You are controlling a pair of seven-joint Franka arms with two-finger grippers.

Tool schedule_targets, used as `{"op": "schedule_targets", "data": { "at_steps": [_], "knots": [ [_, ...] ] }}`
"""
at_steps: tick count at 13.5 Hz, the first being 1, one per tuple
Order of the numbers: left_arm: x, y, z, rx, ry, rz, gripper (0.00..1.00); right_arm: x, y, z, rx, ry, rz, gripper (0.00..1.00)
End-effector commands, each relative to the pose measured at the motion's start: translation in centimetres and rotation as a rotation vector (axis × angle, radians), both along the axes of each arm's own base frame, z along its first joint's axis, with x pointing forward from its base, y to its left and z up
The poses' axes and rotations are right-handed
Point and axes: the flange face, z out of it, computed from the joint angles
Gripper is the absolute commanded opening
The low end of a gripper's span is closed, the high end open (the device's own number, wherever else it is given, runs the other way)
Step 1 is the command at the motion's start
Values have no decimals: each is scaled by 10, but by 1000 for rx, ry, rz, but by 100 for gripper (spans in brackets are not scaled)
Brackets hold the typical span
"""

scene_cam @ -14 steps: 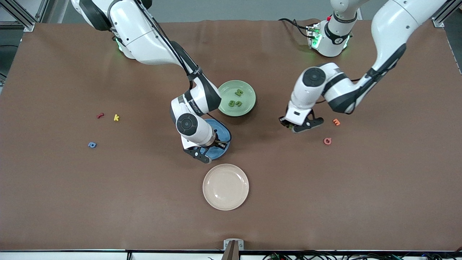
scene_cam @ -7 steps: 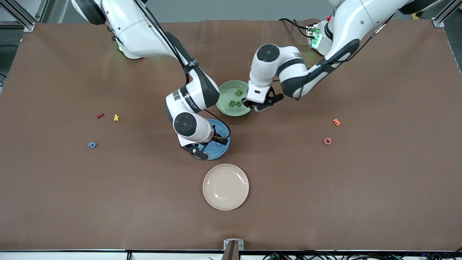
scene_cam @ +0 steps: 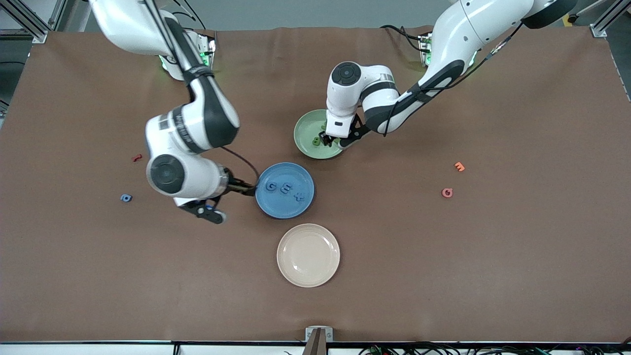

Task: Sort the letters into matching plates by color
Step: 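Carry the green d onto the green plate with the left gripper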

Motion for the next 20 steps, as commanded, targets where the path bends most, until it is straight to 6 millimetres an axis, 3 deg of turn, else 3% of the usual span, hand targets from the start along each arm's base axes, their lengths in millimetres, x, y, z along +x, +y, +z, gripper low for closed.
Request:
{"op": "schedule_targets", "data": {
  "at_steps": [1, 3, 5, 8, 11, 13, 15, 18, 20],
  "knots": [
    [32, -4, 22, 26, -23, 41, 100, 1, -53, 16, -24, -22, 59, 100],
    [78, 14, 41, 85, -46, 31, 100, 8, -94, 27, -23, -24, 98, 100],
    [123, 47, 53, 168, -49, -18, 100, 16, -144, 28, -19, -30, 167, 100],
    [197, 109, 88, 199, -66, -91, 100, 26, -224, 28, 30, -47, 253, 100],
    [251, 177, 117, 206, -78, -150, 100, 26, -284, 26, 30, -51, 301, 100],
    [273, 215, 133, 218, -60, -194, 100, 22, -330, 18, 53, -58, 332, 100],
    [294, 254, 147, 208, -54, -218, 100, 11, -356, 4, 31, -43, 327, 100],
    [312, 306, 150, 219, -32, -310, 100, -3, -390, -26, 30, -60, 365, 100],
    [312, 322, 159, 229, -6, -348, 100, -14, -400, -52, 18, -94, 378, 100]
  ]
}}
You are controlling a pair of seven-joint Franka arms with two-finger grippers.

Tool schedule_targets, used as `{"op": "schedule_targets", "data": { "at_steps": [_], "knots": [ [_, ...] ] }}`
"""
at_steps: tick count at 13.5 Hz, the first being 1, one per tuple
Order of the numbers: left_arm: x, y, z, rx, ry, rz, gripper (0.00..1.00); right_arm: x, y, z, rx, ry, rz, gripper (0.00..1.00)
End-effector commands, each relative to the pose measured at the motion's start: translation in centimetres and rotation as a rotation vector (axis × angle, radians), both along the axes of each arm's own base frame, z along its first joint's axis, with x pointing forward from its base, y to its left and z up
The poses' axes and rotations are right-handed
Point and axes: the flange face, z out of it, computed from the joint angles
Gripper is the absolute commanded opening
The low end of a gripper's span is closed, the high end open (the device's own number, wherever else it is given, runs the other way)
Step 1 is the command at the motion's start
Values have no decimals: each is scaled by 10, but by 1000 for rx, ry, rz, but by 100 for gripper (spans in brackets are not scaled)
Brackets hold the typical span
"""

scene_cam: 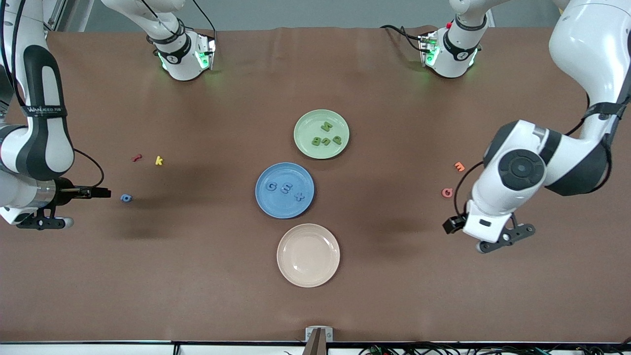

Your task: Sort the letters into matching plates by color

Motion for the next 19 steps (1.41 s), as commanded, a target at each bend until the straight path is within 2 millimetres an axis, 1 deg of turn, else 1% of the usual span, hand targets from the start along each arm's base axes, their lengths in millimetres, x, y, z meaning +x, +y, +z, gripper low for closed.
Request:
{"op": "schedule_targets", "data": {
  "at_steps": [1, 2, 3, 4, 5, 6, 7, 9, 10, 11, 13, 15, 17, 19],
  "knots": [
    [-1, 13, 22, 25, 39, -43, 100, -23, -6, -30, -15, -33, 31, 100],
    [0, 28, 31, 40, 49, -53, 100, -32, -6, -43, -23, -63, 29, 100],
    [0, 33, 39, 34, 58, -86, 100, -40, -6, -58, -32, -89, 26, 100],
    [0, 43, 49, 31, 59, -95, 100, -47, -6, -70, -40, -111, 25, 100],
    [-2, 53, 62, -2, 54, -61, 100, -53, -5, -82, -49, -136, 25, 100],
    [-3, 63, 69, -36, 58, -43, 100, -59, -5, -93, -57, -153, 24, 100],
    [-4, 68, 78, -53, 58, -74, 100, -59, -5, -94, -63, -170, 24, 100],
    [-12, 94, 114, -93, 24, -106, 100, -58, -5, -100, -65, -173, 25, 100],
    [-19, 104, 131, -96, 11, -128, 100, -57, -5, -103, -69, -182, 26, 100],
    [-33, 111, 149, -86, 12, -157, 100, -56, -5, -109, -72, -184, 27, 100],
    [-61, 119, 188, -107, 20, -136, 100, -55, -6, -116, -75, -184, 26, 99],
    [-87, 119, 215, -115, 41, -134, 100, -52, -6, -119, -74, -188, 21, 98],
    [-114, 121, 232, -114, 32, -129, 100, -50, -6, -127, -72, -179, 17, 98],
    [-142, 119, 244, -130, 37, -136, 100, -49, -6, -130, -72, -174, 14, 95]
  ]
}}
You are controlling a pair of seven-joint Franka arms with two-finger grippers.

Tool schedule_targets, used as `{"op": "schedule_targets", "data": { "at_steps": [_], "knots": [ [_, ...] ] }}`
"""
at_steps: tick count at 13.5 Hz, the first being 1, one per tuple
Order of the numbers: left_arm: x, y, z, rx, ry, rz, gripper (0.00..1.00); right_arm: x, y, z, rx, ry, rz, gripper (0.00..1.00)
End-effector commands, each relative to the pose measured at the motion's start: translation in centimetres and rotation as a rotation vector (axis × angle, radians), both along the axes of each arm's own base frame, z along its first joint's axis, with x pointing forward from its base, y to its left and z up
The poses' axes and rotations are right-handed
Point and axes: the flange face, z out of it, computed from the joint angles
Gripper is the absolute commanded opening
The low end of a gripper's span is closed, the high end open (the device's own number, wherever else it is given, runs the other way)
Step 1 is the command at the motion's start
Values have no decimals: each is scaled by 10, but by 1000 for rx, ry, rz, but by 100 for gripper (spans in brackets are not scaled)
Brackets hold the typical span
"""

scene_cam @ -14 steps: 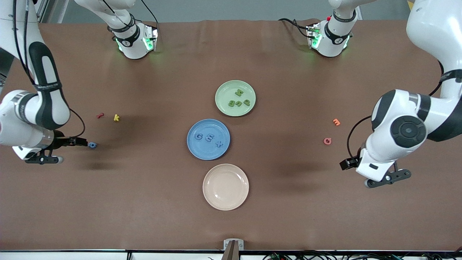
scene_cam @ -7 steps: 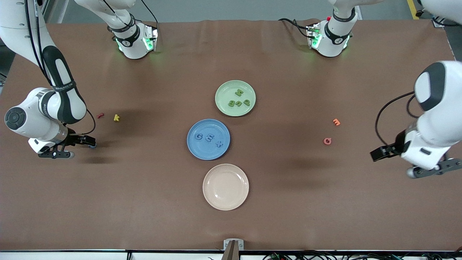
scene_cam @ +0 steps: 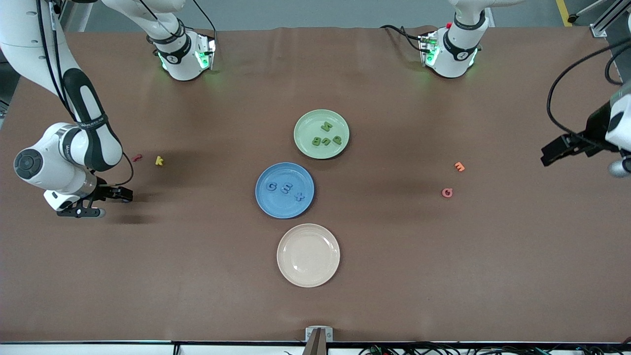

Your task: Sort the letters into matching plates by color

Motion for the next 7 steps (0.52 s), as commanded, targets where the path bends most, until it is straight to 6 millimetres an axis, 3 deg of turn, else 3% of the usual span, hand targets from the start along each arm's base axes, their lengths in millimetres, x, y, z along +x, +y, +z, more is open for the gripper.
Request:
{"op": "schedule_targets", "data": {
  "at_steps": [1, 4, 7],
  "knots": [
    [-41, -1, 10, -30, 23, -33, 100, 4, -1, -7, -1, 4, 5, 91],
    [-56, -8, 17, -68, 52, -92, 100, 6, -1, -10, -2, 5, 4, 80],
    [-62, -15, 22, -61, 63, -141, 100, 6, -2, -13, -2, 8, 5, 75]
  ]
}}
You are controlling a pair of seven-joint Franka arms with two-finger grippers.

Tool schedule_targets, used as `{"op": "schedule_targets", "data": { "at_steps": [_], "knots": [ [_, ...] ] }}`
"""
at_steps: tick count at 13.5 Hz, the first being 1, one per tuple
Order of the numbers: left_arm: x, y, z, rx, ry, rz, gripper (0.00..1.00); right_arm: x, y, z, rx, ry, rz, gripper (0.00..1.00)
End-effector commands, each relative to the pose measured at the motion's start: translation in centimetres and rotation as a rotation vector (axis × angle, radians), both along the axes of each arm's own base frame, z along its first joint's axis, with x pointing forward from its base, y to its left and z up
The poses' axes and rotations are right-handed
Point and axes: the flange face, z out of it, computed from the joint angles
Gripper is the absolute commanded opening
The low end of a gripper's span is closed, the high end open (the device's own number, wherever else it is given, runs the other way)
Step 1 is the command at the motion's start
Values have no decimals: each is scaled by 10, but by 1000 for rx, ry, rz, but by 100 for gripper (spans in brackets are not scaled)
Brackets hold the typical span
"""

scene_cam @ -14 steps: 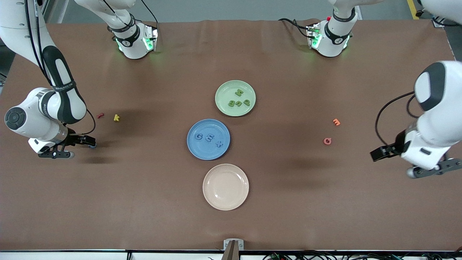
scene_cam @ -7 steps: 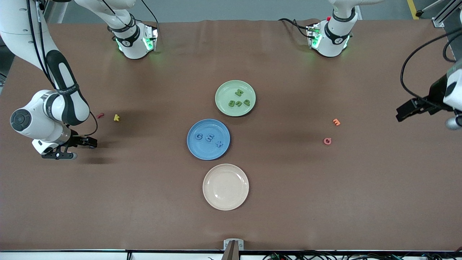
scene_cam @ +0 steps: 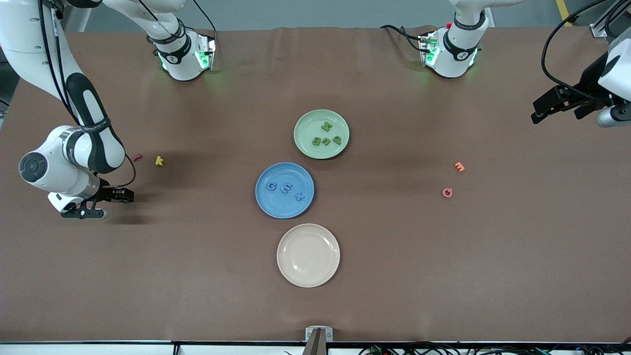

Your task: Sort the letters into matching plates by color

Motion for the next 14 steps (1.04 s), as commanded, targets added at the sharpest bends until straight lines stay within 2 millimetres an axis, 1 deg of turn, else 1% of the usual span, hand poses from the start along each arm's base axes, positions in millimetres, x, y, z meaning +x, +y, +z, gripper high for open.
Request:
{"op": "schedule_targets", "data": {
  "at_steps": [1, 4, 6, 8, 14],
  "knots": [
    [-8, -2, 1, -10, 12, -29, 100, 5, -1, -3, -1, -4, 4, 73],
    [-7, -6, -1, 0, 15, -36, 100, 5, -1, -6, 1, 0, 4, 71],
    [-7, -5, 0, 6, 11, -35, 100, 5, 0, -6, 1, 0, 5, 67],
    [-8, -3, -1, 17, 15, -34, 100, 5, 1, -7, 2, 2, 7, 59],
    [-8, -2, -1, 18, 17, -31, 100, 4, 3, -11, 5, 9, 7, 41]
  ]
}}
